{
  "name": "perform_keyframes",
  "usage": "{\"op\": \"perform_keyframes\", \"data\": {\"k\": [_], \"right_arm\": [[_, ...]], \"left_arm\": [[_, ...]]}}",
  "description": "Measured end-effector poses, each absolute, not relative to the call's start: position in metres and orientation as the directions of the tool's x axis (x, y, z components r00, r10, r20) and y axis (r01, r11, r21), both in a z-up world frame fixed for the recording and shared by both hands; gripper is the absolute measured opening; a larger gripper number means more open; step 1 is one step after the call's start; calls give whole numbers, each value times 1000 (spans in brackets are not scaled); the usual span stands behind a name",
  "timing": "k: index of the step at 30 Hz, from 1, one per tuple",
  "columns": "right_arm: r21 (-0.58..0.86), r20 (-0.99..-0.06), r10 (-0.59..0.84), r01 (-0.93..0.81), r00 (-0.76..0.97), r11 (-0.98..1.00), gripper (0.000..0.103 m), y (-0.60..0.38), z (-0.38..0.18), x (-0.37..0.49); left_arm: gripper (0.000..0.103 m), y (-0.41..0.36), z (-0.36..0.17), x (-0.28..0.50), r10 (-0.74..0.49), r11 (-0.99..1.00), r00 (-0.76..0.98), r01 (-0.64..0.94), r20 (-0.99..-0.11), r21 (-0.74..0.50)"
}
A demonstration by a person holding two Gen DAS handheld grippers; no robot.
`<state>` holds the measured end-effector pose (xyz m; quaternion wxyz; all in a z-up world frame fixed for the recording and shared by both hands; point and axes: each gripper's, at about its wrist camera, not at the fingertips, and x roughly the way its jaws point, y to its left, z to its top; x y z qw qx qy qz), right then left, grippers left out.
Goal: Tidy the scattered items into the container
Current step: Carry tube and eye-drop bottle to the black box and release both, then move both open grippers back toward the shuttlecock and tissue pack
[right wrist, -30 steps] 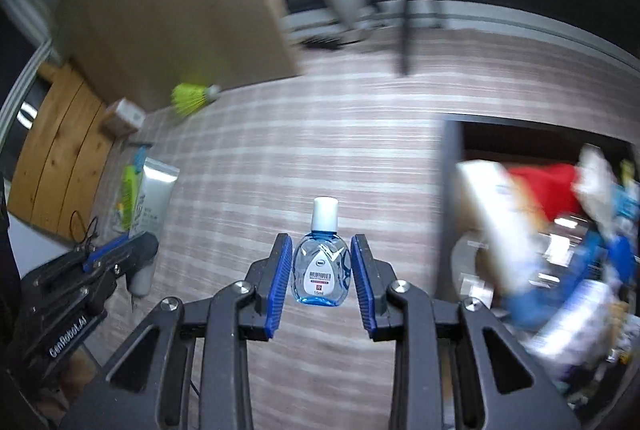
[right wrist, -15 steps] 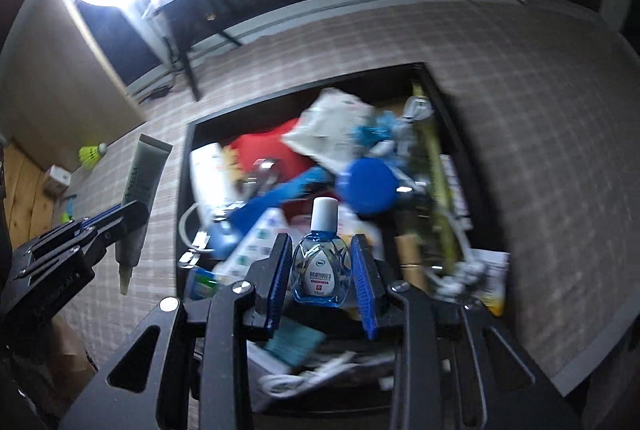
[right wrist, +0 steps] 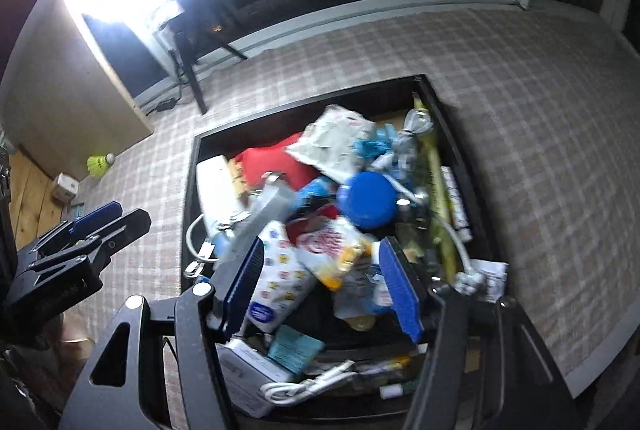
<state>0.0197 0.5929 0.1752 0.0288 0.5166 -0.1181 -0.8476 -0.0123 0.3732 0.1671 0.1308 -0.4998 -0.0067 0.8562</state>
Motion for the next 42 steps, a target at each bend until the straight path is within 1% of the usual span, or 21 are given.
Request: {"op": "perform_keyframes", "data": {"k": [11, 23, 27, 33, 36, 42], "right_arm": [[238, -854, -260, 105, -450, -965, 59, 485, 167, -5], [205, -870, -284, 229, -402, -952, 59, 347, 148, -18], [178, -872, -280, 272, -402, -946, 59, 298, 150, -26], [194, -873, -301, 294, -384, -936, 59, 233, 149, -49], [206, -870, -316, 303, -378, -930, 59, 204, 150, -62], [252, -853, -380, 354, -358, -901, 59, 148, 152, -94]], "left_arm": [[63, 240, 161, 0, 117, -992, -489, -9, -865, -128], [63, 79, 146, 16, -31, -974, -470, 214, -882, -80], [63, 26, 138, 11, -62, -954, -447, 290, -892, -79], [63, -49, 129, -6, -91, -916, -425, 390, -901, -92], [63, -77, 128, -14, -106, -906, -426, 414, -899, -89], [63, -140, 127, -41, -190, -891, -438, 453, -879, -33]]}}
